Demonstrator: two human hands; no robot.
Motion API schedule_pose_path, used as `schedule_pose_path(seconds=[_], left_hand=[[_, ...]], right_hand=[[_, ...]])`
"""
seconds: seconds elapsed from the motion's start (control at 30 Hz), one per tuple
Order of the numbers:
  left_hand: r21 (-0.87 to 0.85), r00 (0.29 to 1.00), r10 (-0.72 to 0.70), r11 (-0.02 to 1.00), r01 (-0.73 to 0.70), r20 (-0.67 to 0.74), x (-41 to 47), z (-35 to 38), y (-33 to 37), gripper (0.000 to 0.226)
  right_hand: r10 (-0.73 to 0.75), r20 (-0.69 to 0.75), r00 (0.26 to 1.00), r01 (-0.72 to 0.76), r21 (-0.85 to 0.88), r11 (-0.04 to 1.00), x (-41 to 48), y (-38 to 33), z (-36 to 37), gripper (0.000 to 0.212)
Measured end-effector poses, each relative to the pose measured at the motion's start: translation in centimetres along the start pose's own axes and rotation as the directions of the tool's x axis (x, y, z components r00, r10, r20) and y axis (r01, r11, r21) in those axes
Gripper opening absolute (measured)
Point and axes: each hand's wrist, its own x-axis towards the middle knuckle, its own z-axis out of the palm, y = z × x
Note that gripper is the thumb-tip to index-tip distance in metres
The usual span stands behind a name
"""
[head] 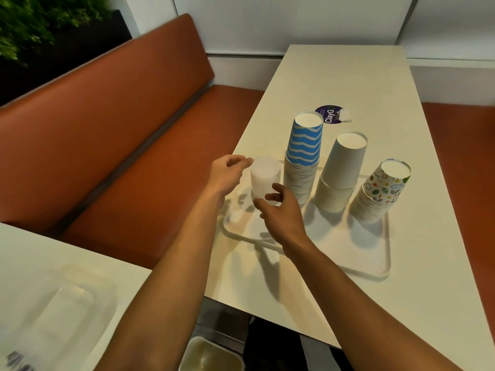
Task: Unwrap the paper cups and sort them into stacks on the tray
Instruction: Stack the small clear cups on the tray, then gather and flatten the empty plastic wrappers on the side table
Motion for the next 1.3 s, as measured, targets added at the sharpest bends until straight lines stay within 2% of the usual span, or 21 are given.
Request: schedule_pose_path(seconds=[0.1, 0.3, 0.4, 0.63, 0.97, 1.07, 1.13, 1.2, 1.3], left_hand=[[-0.029, 0.998, 0.031, 0.999, -0.033, -0.063, -3.1, -1.4, -0.6, 0.03], [-0.156, 0.965, 0.1, 0.978, -0.141, -0.241, -11.6, -5.5, -2.3, 0.013], [-0.176, 0.953, 0.092, 0.973, -0.147, -0.289, -16.3, -8.0, -4.2, 0.009], [-0.171, 0.914, -0.03, 0.984, -0.043, -0.405, -25.8, -14.2, -10.7, 0.01], [-0.206, 0.761, -0.162, 0.978, 0.038, -0.628, -35.4, -23.7, -18.1, 0.011], [-0.197, 0.691, -0.178, 0.979, 0.052, -0.701, -37.6, -26.6, -20.1, 0.012], [-0.187, 0.608, -0.182, 0.981, 0.056, -0.773, -39.0, -28.6, -21.4, 0.013], [-0.174, 0.498, -0.179, 0.983, 0.058, -0.848, -40.4, -30.6, -22.7, 0.014], [-0.165, 0.29, -0.177, 0.984, 0.067, -0.94, -42.3, -33.5, -24.7, 0.021]], right_hand=[[-0.08, 0.012, 0.997, 0.079, 0.035, 0.996, -2.1, -0.1, 0.1, 0.047], [-0.201, 0.061, 0.978, 0.196, 0.082, 0.977, -6.5, -0.9, 1.1, 0.021], [-0.217, 0.115, 0.969, 0.206, 0.095, 0.974, -9.1, -0.5, 2.2, 0.016], [-0.201, 0.357, 0.912, 0.192, 0.059, 0.979, -15.6, 1.9, 8.3, 0.012], [-0.14, 0.639, 0.756, 0.199, -0.022, 0.98, -23.2, 4.3, 19.1, 0.012], [-0.11, 0.705, 0.701, 0.246, -0.095, 0.964, -25.1, 5.1, 22.3, 0.011], [-0.084, 0.745, 0.662, 0.281, -0.142, 0.949, -26.4, 5.8, 24.4, 0.013], [-0.057, 0.776, 0.629, 0.323, -0.195, 0.926, -27.4, 6.5, 26.4, 0.02], [-0.028, 0.807, 0.59, 0.419, -0.276, 0.865, -28.2, 7.3, 29.3, 0.038]])
